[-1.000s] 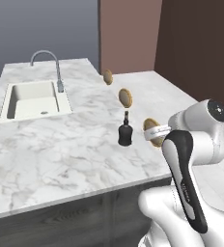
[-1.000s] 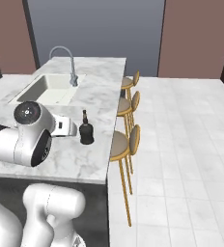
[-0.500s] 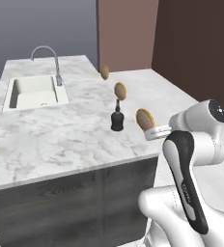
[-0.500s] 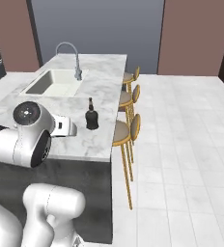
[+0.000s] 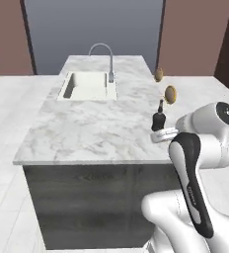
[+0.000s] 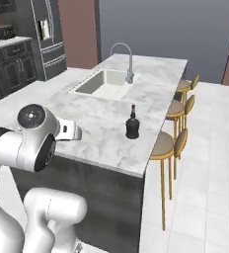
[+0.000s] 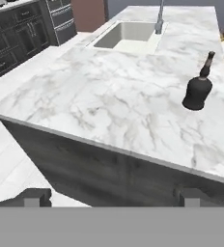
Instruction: Get the candle and the liquor from the cabinet and move them to the dining counter.
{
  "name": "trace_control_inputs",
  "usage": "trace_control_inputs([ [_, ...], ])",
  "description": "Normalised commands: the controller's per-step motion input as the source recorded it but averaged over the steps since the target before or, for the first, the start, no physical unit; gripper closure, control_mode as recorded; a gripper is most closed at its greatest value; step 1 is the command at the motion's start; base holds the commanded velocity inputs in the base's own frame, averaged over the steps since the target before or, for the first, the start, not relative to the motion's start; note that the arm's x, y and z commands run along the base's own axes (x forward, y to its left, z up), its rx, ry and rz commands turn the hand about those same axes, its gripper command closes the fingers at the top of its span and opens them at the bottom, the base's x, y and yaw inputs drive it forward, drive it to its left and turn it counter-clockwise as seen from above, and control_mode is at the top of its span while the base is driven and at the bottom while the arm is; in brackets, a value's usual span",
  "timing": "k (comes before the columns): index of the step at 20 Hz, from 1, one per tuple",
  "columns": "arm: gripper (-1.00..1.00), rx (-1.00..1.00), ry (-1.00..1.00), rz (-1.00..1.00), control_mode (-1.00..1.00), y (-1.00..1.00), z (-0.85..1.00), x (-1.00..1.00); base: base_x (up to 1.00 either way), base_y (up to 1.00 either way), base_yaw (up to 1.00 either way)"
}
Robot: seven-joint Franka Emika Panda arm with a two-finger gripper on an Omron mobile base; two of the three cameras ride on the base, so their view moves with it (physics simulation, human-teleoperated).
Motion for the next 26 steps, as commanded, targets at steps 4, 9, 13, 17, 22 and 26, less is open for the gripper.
trace_control_inputs([
  [4, -1.00, 0.00, 0.00, 0.00, 1.00, 0.00, 0.00, 0.00, 0.04, 0.21, 0.69],
  [9, -1.00, 0.00, 0.00, 0.00, 1.00, 0.00, 0.00, 0.00, 0.04, 0.21, 0.72],
  [13, -1.00, 0.00, 0.00, 0.00, 1.00, 0.00, 0.00, 0.00, 0.06, 0.15, 0.71],
  [17, -1.00, 0.00, 0.00, 0.00, 1.00, 0.00, 0.00, 0.00, 0.15, 0.12, 0.67],
  [22, -1.00, 0.00, 0.00, 0.00, 1.00, 0.00, 0.00, 0.00, 0.31, 0.09, 0.56],
  [26, -1.00, 0.00, 0.00, 0.00, 1.00, 0.00, 0.00, 0.00, 0.45, 0.09, 0.51],
])
